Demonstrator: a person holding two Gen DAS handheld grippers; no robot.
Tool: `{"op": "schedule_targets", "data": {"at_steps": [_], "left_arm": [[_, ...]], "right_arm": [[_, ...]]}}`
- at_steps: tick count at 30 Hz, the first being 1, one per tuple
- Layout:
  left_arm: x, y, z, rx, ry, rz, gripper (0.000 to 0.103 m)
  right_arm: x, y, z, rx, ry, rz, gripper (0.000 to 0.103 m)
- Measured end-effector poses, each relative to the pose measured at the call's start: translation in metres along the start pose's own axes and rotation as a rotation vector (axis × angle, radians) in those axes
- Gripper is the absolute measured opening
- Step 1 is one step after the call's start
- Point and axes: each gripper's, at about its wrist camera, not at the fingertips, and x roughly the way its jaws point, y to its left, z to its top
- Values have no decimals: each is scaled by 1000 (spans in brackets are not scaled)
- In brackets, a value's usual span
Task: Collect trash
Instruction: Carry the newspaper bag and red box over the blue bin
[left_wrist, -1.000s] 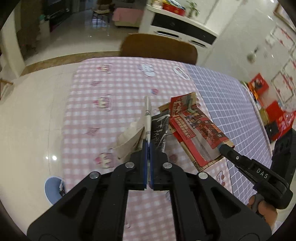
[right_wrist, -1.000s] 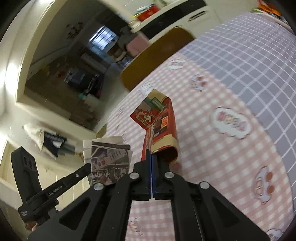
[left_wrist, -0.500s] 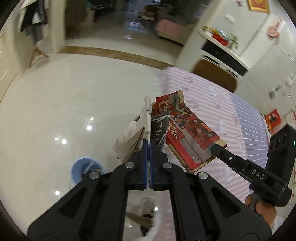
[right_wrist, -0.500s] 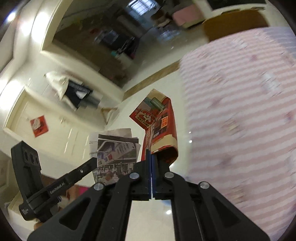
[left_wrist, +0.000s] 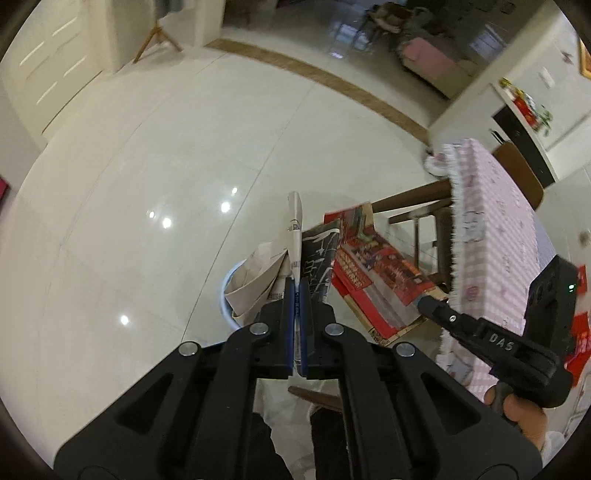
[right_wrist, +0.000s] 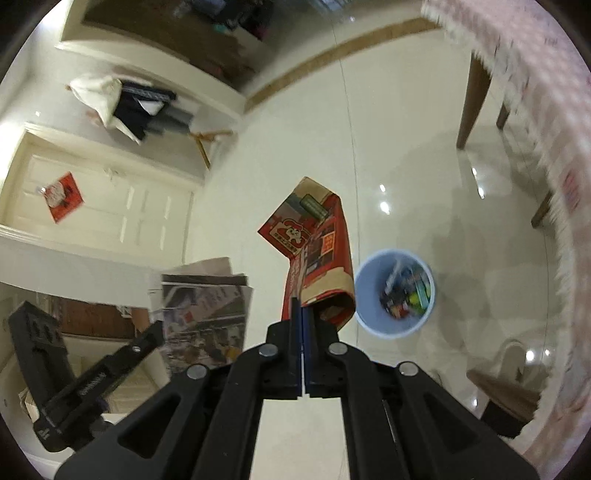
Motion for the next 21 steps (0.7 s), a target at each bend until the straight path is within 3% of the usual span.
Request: {"op": "schedule_targets", "data": {"at_steps": [11,14,16,21], "left_arm": [[29,55,-16,-117,48,14,2],[40,60,-16,-131,61,13,2],[47,62,-15,-142,70,12,2],[61,60,-11,-136,91,16,2]], "right_arm": [[94,9,-18,-39,164,-150,2],[110,16,-13,-51,164,-162,7],[116,22,-12,-51,166,-169,26],[117,39,-15,-138,148,-199,29]]}}
